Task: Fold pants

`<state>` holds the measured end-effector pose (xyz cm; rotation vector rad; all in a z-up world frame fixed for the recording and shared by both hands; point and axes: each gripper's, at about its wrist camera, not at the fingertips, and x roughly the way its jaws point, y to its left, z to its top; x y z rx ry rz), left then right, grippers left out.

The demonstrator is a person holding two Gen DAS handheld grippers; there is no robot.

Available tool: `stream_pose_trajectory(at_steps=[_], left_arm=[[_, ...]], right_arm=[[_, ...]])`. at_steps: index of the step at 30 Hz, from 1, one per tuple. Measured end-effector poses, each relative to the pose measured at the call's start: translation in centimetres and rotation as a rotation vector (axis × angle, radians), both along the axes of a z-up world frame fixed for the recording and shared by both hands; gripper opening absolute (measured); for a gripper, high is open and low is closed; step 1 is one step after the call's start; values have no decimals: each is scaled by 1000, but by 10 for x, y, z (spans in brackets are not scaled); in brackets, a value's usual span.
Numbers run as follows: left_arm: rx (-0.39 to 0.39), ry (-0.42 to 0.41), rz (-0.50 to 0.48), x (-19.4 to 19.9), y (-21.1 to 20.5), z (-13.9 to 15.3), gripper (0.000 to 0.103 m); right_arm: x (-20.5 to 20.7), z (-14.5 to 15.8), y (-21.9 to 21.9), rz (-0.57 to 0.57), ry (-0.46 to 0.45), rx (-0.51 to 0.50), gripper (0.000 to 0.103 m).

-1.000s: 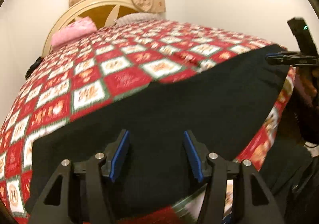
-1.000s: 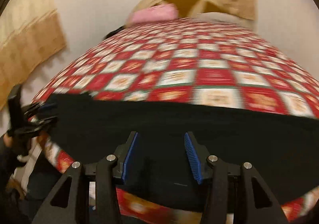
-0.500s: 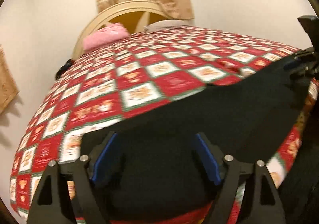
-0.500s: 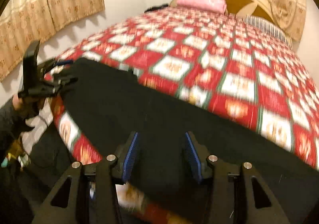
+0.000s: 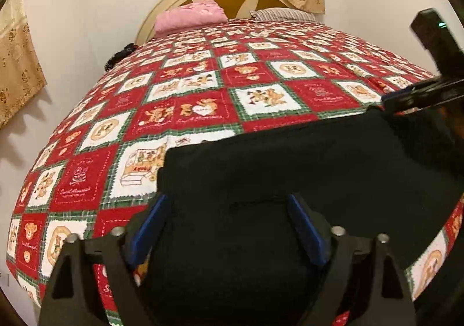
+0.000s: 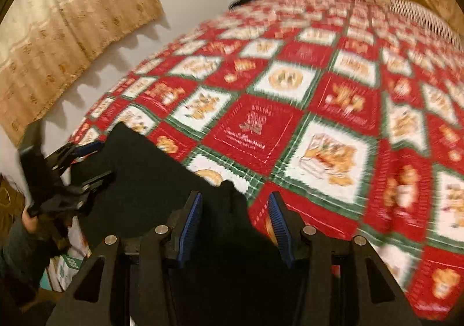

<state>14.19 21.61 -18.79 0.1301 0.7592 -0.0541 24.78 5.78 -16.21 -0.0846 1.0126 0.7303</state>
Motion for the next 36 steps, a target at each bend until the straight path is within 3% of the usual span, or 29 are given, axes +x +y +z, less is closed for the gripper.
stream_pose_trajectory(at_steps=[5,7,11,13,16,25,30,36], left_arm=[[-95,14,24,3,15,-7,99],[-110,18,22,5,16,-8,100],[-127,37,28,8,18,-10,103],[-140,46,32,10,20,-11,103],[-141,47,29,9,21,-12,103],[-142,45,29,9,21,-12,103],[-147,50,25,10,21,-12,103],[-152,58,21,12,22,-11,103]], right_arm=[[19,-20,4,-39,108,88,47],[22,-21,5,-29,138,112,37],[24,-25,9,-23,171,139,31],[23,-28,10,-23,176,143,18],[17,-26,11,-25,154,134,10],[1,12,4,-87,4,162,6],[21,-22,10,-151,30,33,6],[21,-23,10,-158,23,21,6]])
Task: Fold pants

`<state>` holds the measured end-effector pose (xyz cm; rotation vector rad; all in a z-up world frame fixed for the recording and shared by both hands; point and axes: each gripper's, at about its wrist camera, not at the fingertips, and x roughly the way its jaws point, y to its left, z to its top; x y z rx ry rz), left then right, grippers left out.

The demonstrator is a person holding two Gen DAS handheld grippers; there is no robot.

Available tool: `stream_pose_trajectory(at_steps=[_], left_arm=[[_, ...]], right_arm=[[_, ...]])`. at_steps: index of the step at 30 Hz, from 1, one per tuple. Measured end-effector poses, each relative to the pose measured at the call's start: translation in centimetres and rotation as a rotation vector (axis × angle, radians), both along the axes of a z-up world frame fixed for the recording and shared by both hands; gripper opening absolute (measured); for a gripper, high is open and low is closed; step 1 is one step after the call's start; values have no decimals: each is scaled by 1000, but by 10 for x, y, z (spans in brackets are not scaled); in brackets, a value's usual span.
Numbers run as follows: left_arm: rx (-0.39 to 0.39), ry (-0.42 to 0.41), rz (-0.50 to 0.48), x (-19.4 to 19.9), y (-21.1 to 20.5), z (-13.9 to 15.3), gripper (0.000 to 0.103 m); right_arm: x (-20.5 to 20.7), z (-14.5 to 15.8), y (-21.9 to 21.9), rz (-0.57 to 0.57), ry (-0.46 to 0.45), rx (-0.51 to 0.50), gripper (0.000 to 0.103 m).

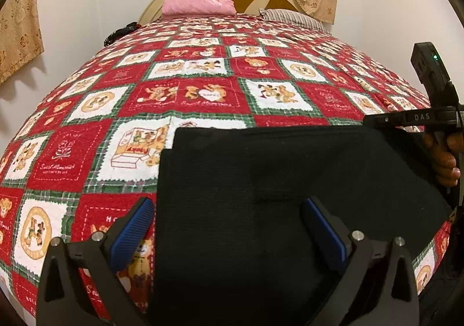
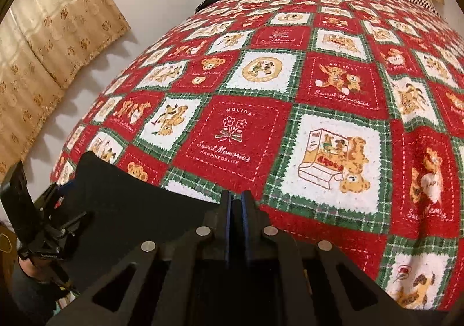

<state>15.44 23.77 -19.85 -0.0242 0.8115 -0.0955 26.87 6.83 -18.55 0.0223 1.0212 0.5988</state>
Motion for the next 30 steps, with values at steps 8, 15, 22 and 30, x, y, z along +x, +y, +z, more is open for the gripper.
stream_pose_trajectory(at_steps=[8,15,22,30], left_arm=[[39,24,-14,8,6,3,103],[32,40,-24,16,11,1,103],[88,-5,-9,9,8,4,103],[68,-8,-11,10,11,2,103]], right_arm=[[-15,7,6,47,-69,-68,33],[-66,50,3,113,-181,-31,41],[-78,31,32,100,-266,-261,42],[-20,21,-22,11,-24,-20,41]])
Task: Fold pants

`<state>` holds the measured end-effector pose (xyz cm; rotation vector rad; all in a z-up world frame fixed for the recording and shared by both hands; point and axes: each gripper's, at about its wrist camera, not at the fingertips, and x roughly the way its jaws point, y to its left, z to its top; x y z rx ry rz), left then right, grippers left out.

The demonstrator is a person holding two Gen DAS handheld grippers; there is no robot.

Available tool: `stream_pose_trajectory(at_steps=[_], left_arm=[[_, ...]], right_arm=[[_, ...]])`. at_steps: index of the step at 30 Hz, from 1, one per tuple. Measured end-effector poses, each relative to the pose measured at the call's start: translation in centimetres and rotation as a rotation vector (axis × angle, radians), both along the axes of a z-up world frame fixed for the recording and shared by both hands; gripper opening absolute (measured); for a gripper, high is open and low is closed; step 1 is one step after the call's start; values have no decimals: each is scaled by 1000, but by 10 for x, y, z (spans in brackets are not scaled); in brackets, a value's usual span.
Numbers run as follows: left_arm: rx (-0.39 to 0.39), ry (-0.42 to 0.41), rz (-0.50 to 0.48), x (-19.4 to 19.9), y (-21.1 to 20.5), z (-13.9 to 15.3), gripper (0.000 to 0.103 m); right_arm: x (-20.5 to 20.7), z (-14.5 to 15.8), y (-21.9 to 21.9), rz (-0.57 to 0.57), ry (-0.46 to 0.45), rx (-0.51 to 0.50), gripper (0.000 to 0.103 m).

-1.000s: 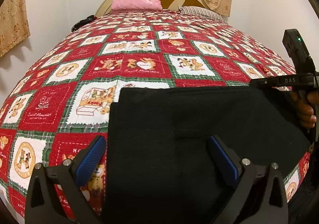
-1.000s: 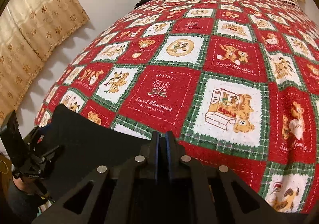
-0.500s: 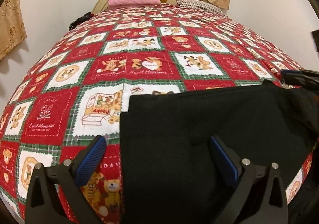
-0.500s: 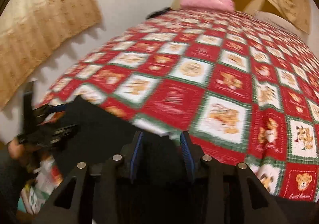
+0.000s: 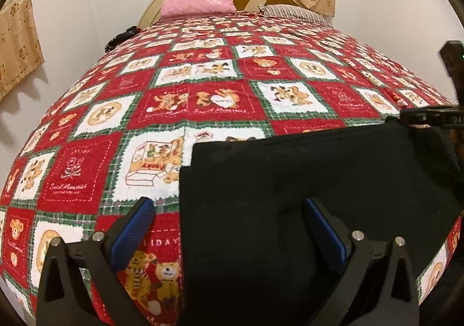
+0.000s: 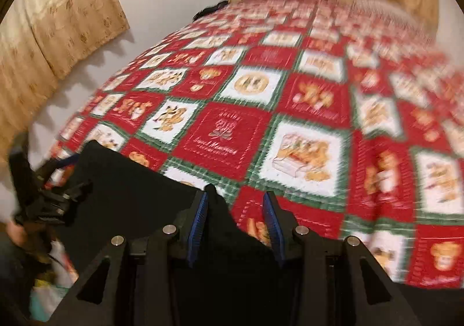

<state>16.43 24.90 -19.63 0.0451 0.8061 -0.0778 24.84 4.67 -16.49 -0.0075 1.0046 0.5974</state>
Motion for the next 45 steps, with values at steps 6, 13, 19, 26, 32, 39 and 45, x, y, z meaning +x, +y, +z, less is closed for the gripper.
stream_pose_trajectory(at_steps=[6,13,19,26,32,39,45], left_arm=[[127,-65,14,-8,-13,6,103],[78,-31,1,1,-4,2,103],[9,5,12,4,3,-1,103],[102,-126,89,-23,-3,16,103],[94,-208,99,-45,-17,39,103],[41,-184,15,-45,-60,51,103],[20,-154,-111,-41,-117,53,103]], right_arm=[[13,-10,7,30,128,115,6],[20,-11,26,24,-28,-63,4],[24,-16,10,1,-1,-17,36],[-19,22,-23,-41,-120,-9,53],[-81,17,-38,31,-190,-147,56],[-88,3,-83,-20,-142,-110,59],[-103,50,-205,-278,-238,-115,59]])
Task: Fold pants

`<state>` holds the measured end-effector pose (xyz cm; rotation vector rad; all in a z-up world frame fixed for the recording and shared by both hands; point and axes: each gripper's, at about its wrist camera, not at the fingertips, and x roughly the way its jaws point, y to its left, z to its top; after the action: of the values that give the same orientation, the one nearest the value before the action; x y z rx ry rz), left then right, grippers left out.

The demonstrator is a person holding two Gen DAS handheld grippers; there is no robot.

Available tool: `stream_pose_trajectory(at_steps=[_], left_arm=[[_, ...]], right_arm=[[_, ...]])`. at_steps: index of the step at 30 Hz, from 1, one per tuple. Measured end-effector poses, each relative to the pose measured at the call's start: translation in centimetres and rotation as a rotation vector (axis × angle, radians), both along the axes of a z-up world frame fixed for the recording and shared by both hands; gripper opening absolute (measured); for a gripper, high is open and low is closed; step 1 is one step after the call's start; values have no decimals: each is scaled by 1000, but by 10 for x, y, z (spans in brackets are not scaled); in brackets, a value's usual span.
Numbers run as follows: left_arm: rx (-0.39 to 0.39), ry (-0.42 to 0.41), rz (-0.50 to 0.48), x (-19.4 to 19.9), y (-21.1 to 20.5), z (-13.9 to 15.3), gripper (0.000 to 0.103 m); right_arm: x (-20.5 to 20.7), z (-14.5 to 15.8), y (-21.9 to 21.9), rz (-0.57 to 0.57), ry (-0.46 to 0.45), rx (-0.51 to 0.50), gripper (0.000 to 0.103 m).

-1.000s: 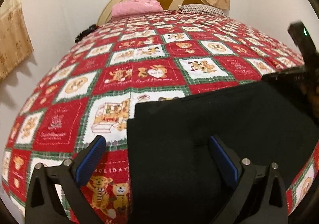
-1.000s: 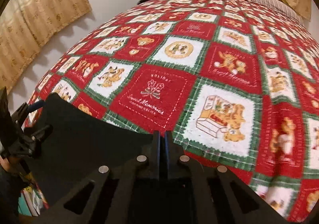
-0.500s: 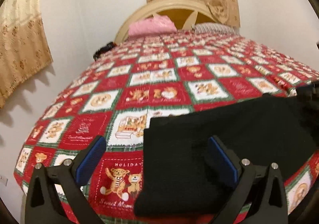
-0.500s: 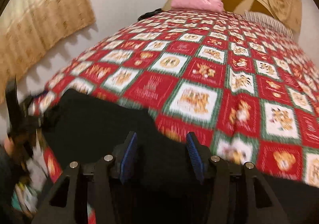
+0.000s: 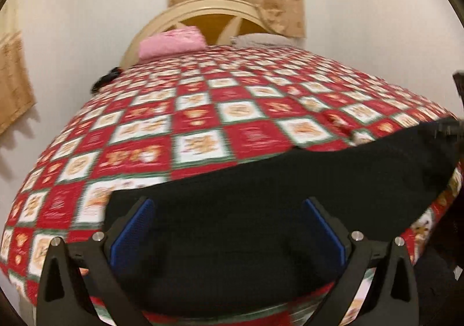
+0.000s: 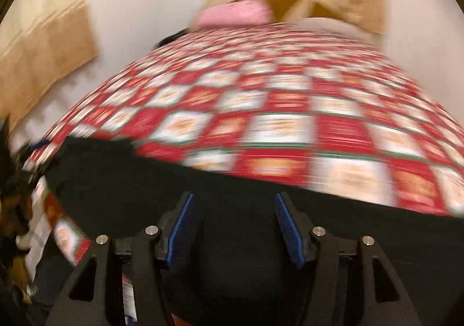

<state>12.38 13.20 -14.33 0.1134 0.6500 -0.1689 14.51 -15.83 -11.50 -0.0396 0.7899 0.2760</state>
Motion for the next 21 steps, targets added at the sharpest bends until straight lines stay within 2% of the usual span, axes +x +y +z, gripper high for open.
stream_pose_trajectory(at_steps=[4,8,11,14,16,17,19,21], left_arm=[[4,33,-89,8,-41,-6,103],[15,50,-137,15,-70,-10,103],[23,64,-148,21,-82,-15,103],[47,77,-131,28,-83,-23,103],[42,102,-116,31,-81,-29,103],[40,112,-111,32,-80,-32,103],[41,124,-108,32,-81,-34,103],[45,117,-111,32,-82,-33,103]], right_arm=[[-20,17,-120,-294,-27,-25,59],[-43,25,-207,-531,-46,-75,59],[-51,36,-253,-634,-93,-41,59],[-43,38,-299,-707,-58,38,58],[-34,34,-313,-691,-9,102,44],[-29,30,-319,-671,21,148,43],[-16,19,-328,-659,79,198,19],[-14,21,-328,-617,59,228,9]])
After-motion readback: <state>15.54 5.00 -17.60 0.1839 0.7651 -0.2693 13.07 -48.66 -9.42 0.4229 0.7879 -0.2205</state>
